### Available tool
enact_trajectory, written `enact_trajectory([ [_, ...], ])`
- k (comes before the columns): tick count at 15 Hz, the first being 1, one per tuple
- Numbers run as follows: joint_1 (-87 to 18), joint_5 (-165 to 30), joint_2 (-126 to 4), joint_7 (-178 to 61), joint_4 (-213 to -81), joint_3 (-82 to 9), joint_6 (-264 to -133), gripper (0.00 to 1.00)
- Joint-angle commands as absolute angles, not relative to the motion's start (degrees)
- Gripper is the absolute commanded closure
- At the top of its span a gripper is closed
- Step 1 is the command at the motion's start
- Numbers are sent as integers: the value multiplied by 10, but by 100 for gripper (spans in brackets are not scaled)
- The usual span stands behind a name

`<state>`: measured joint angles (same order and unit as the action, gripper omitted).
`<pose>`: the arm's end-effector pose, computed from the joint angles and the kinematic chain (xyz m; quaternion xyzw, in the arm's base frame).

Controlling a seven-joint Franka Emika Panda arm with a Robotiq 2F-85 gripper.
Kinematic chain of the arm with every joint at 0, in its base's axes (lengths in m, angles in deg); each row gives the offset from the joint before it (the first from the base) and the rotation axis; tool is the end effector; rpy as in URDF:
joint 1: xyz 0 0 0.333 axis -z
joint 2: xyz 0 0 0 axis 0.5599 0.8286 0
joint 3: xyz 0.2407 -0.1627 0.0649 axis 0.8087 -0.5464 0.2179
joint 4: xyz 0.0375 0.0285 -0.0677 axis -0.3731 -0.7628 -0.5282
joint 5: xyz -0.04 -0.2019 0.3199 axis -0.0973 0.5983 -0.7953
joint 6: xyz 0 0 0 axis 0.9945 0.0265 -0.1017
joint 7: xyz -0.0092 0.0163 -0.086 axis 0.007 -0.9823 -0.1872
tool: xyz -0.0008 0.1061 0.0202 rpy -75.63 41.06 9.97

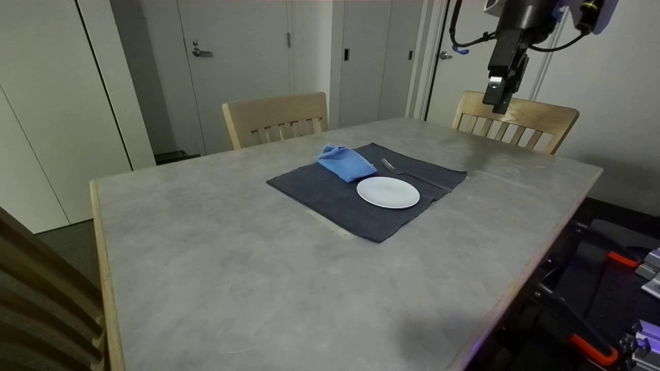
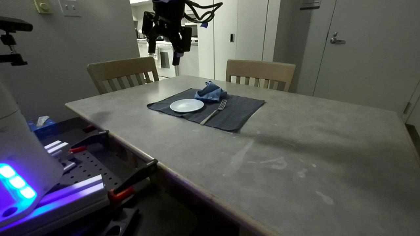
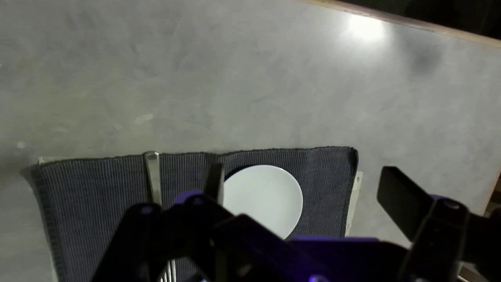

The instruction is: Put the fork on the plate

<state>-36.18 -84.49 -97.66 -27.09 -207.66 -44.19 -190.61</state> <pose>0.3766 -0.0485 0.3313 -0.9867 -0.0803 0.0167 0.1405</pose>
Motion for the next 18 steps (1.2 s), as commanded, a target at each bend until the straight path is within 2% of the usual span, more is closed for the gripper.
enact_trajectory([
  [1,-368,-822,-965,-247,-2115,-415,-2010,0],
  [4,-377,-801,-941,-254,-2154,-403,-2105,0],
  [9,-379,-768,-830,-278,-2146,-392,-2235,0],
  [10,-373,-753,-814,-296,-2146,-386,-2250,0],
  [11,-378,-772,-858,-276,-2146,-393,-2207,0],
  [18,-371,-749,-786,-294,-2142,-377,-2280,0],
])
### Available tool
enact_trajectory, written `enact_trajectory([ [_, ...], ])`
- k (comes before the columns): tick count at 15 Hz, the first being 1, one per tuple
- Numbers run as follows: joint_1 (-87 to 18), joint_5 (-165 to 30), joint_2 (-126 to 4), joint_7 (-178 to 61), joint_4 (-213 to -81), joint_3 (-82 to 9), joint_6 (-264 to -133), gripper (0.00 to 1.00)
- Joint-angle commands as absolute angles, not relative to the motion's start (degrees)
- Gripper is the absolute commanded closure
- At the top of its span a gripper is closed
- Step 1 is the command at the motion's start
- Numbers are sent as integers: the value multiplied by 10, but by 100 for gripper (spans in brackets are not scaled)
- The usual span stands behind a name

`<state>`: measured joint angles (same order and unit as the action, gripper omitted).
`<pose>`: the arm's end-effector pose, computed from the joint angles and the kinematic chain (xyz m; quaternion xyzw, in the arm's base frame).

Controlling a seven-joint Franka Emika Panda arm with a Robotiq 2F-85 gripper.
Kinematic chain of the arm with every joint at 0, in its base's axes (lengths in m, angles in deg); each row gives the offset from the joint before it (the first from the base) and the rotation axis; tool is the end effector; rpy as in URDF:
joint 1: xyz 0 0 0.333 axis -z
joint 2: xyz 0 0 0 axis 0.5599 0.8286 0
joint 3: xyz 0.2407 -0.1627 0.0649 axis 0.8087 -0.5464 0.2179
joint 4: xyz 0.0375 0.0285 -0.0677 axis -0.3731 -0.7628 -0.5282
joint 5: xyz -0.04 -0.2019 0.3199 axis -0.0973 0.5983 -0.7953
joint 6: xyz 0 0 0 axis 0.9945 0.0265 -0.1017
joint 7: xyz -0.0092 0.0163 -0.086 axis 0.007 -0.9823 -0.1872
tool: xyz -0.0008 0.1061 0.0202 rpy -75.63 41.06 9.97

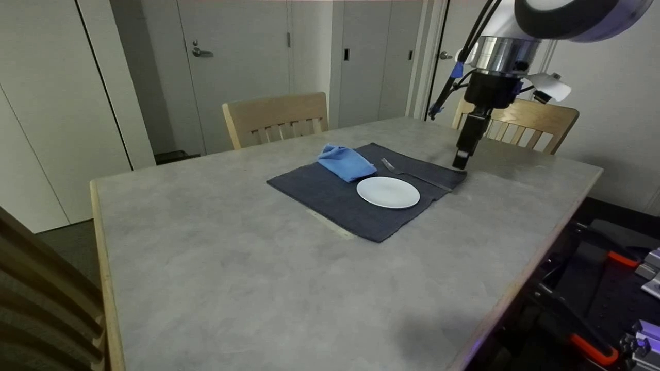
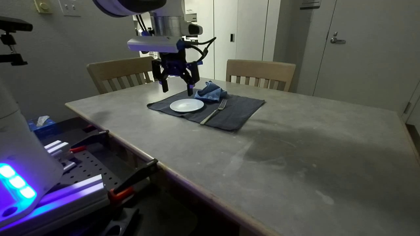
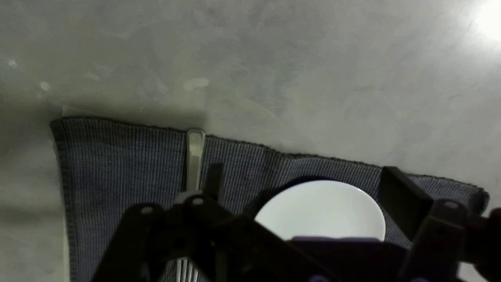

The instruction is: Put the fork on the plate

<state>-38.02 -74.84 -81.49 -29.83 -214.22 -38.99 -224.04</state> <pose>0.3859 -0.0180 0.2312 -0.9872 -0.1533 -0.0429 0.0092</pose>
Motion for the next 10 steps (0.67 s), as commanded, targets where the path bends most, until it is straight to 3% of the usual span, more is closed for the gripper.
enact_trajectory([
  [1,-374,-759,-774,-285,-2139,-376,-2293,0],
  [10,-325,-701,-613,-288,-2057,-341,-2401,0],
])
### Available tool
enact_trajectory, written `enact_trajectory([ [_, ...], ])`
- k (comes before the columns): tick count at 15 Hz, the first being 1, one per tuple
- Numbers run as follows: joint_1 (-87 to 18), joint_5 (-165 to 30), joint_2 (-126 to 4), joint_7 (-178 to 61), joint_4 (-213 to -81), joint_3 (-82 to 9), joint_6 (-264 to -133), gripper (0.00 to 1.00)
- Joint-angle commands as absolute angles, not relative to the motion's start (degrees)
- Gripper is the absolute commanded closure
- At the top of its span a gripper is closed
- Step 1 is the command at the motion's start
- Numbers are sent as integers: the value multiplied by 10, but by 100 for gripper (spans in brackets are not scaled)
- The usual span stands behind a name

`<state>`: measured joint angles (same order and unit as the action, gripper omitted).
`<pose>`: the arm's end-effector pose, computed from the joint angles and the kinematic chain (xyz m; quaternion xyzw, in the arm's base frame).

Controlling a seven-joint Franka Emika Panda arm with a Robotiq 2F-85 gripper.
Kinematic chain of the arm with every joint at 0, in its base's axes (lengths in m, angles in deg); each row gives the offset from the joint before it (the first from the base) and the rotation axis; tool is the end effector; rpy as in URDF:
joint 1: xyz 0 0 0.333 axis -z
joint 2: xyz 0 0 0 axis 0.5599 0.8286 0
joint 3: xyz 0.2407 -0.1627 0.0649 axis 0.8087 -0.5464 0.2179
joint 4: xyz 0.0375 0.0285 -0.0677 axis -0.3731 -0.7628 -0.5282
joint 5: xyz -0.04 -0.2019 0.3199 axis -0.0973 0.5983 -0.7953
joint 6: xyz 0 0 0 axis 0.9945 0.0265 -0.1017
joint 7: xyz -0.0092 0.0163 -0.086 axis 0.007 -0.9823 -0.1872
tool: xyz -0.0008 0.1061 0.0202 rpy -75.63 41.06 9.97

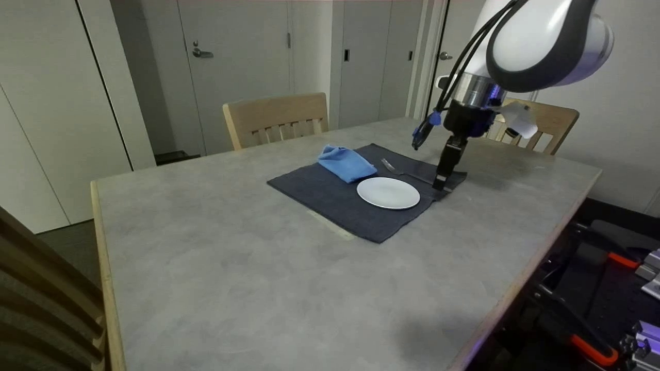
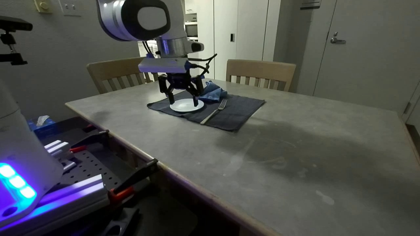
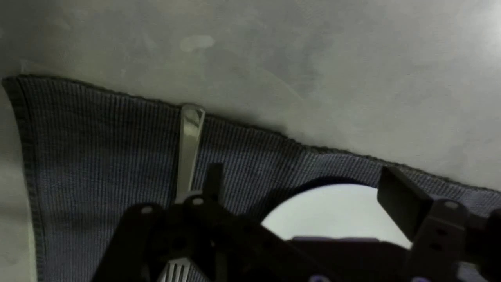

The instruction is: Put the fork on the plate

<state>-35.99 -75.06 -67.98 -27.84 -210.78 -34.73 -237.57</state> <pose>0.4045 -0.0072 0.1795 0.9801 0.1856 0.0696 0.0114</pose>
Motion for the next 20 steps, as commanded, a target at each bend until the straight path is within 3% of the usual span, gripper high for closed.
enact_trajectory([
  [1,-323,-676,-601,-296,-2043,-350,-2403,0],
  [6,-317,-599,-637,-331,-2011,-383,-2365,0],
  [7,-297,-613,-584,-323,-1976,-356,-2372,0],
  [20,-316,-606,-517,-401,-1939,-379,-2367,0],
])
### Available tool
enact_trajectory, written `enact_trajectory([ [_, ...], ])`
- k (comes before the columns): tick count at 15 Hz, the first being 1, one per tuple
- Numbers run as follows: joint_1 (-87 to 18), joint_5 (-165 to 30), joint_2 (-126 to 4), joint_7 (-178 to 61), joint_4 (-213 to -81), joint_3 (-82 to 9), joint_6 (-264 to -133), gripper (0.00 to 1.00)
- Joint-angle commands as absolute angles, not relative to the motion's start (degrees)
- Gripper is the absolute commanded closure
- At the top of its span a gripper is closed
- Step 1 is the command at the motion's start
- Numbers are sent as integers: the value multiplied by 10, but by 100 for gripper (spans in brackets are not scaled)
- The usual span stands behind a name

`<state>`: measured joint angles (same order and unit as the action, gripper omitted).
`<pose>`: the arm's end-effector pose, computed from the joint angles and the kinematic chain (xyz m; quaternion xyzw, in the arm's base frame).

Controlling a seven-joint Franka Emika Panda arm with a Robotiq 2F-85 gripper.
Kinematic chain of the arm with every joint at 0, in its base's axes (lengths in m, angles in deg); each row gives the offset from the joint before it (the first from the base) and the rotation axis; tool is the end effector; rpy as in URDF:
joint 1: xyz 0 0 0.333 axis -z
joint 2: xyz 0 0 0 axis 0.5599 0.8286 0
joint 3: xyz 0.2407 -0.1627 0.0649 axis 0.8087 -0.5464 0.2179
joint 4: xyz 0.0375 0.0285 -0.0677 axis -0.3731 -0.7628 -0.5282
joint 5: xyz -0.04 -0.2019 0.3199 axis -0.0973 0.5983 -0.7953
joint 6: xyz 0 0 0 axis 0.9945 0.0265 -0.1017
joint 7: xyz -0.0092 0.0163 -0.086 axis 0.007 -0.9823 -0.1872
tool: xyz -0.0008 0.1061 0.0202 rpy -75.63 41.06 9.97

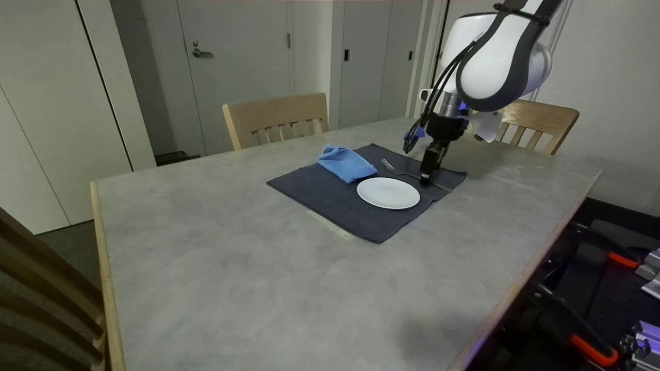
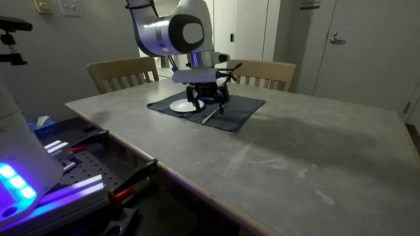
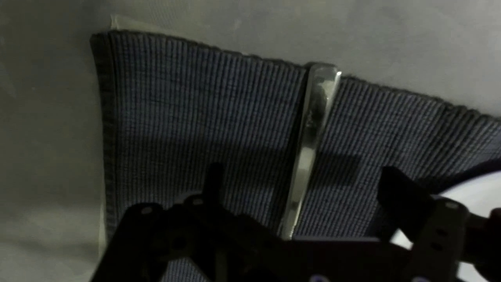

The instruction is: Put the fork on the plate

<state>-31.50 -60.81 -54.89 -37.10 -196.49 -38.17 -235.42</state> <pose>0.4662 -0.0569 0.1449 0.9842 0.1624 0.0522 0.0475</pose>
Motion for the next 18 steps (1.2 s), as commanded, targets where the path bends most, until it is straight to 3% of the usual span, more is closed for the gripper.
enact_trajectory([
  [1,-316,-608,-507,-410,-1933,-377,-2372,0],
  [18,-326,-610,-487,-461,-1873,-382,-2298,0],
])
